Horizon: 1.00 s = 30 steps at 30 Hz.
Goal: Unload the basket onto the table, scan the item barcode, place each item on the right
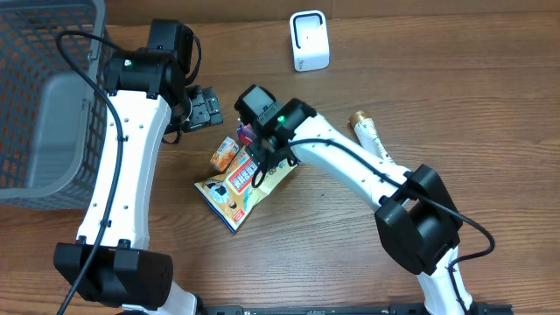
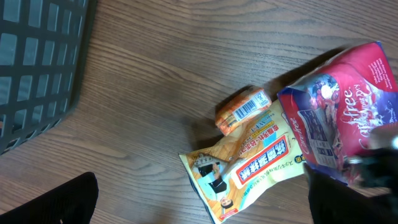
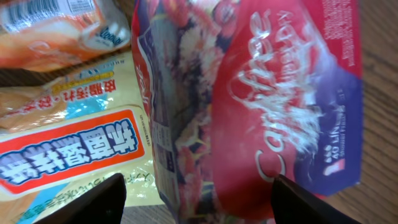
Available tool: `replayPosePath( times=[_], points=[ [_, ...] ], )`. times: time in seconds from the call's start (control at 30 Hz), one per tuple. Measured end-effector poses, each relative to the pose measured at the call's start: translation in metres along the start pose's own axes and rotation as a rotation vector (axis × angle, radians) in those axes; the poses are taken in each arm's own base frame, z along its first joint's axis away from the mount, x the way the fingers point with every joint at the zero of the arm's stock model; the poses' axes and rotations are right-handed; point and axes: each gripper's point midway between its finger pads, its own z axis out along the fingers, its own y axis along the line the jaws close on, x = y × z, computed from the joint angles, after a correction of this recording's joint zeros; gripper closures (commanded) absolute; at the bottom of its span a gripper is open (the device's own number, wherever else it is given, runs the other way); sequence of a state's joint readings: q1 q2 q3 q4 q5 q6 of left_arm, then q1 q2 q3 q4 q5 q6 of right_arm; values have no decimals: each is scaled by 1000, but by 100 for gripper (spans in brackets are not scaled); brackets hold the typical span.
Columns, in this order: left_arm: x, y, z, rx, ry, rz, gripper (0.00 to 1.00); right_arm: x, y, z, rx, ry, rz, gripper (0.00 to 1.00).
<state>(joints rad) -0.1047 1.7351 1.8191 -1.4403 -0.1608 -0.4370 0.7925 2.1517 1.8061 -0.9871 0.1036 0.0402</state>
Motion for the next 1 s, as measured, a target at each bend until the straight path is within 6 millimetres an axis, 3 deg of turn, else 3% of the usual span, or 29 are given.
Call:
replayPosePath(
  times=[0.3,0.73,0.83,1.0],
  points=[
    [0,0,0,0,0,0,0,11,-8,15,84,7,37,39],
    [0,0,0,0,0,0,0,-8,-15,15,124,-78,79,40],
    [0,0,0,0,0,0,0,-8,-15,20,126,-77,82,53],
    [0,0,0,0,0,0,0,-6,-19,28,152,-69,96,89]
  ],
)
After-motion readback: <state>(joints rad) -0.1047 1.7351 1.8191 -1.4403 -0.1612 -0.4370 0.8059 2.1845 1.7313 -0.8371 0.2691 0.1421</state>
